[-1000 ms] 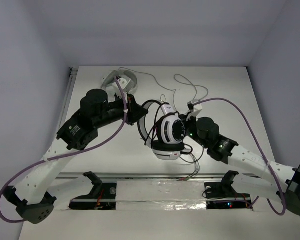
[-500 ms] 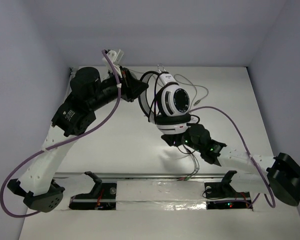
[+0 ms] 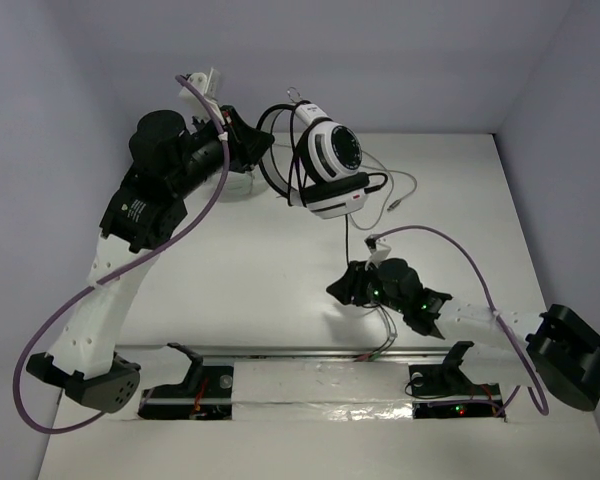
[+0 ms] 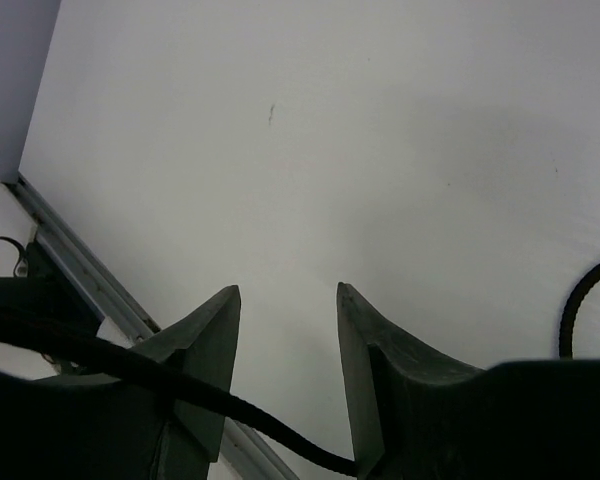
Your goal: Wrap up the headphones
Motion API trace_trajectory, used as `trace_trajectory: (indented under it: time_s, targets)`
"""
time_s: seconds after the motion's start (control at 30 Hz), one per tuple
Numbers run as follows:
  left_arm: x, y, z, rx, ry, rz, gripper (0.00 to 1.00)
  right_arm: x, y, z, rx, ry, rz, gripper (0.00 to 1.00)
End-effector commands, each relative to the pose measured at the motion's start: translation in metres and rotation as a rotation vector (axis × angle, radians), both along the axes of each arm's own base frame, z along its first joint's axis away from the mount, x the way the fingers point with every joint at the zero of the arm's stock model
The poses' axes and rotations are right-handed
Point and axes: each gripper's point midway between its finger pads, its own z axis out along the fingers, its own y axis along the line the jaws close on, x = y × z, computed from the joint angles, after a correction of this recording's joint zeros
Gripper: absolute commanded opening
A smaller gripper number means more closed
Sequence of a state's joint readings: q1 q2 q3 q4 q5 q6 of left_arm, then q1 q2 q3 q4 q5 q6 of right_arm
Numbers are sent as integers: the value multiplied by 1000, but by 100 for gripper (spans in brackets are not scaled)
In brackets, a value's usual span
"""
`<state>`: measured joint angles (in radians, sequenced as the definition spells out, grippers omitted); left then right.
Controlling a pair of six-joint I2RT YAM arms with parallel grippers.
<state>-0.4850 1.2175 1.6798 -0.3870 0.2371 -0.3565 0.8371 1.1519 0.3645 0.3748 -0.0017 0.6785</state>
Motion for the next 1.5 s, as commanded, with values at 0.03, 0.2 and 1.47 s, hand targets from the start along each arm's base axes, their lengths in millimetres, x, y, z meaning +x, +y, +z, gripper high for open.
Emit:
trace_trajectory:
  time_s: [0.03,0.2,1.47]
  targets:
    - [2,20,65,-165,-135,97,0,-15,-3,-5,53,61,21,51]
    - [24,29,39,-203,-83,208,0,-30,0,-6,50,105,57,40]
    - [7,38,-259,471,229,623,0,-33,-17,215,-537,-421,-113,0]
